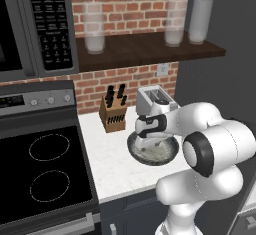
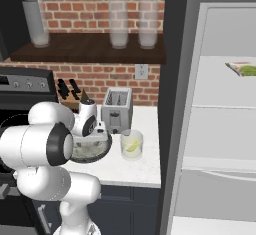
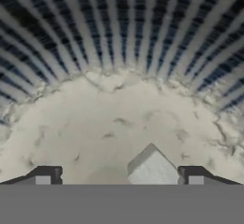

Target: Grab a lemon wedge from the fridge and one ice cube from the ice bowl, and put them in the glass of lemonade.

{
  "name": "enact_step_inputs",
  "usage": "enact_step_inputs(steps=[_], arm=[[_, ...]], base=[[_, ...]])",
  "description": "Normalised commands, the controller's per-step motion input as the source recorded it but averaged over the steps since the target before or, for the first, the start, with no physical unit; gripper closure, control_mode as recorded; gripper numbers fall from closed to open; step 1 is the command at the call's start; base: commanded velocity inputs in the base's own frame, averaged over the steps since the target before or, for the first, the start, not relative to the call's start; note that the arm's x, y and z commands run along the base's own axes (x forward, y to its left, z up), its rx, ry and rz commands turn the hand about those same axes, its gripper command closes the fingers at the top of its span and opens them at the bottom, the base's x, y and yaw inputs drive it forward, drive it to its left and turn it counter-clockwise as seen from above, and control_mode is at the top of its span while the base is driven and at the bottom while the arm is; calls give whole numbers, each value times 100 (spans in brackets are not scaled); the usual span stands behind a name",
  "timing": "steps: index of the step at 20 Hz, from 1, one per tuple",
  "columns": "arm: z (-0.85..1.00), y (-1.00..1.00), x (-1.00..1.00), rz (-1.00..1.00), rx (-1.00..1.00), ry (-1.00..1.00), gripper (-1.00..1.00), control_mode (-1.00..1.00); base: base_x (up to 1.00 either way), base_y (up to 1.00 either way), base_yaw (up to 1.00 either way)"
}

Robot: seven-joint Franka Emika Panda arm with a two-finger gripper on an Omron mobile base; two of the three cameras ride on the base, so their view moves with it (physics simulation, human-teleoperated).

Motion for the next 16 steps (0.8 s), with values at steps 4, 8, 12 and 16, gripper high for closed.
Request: enact_step_inputs(steps=[4, 8, 12, 16], arm=[[-3, 1, 0, 0, 0, 0, -100, -100], [0, 5, 4, 0, 0, 0, -100, -100], [0, 0, 9, 0, 0, 0, -100, -100], [0, 0, 3, 0, 0, 0, -100, -100]], base=[[0, 0, 0], [0, 0, 0], [0, 0, 0], [0, 0, 0]])
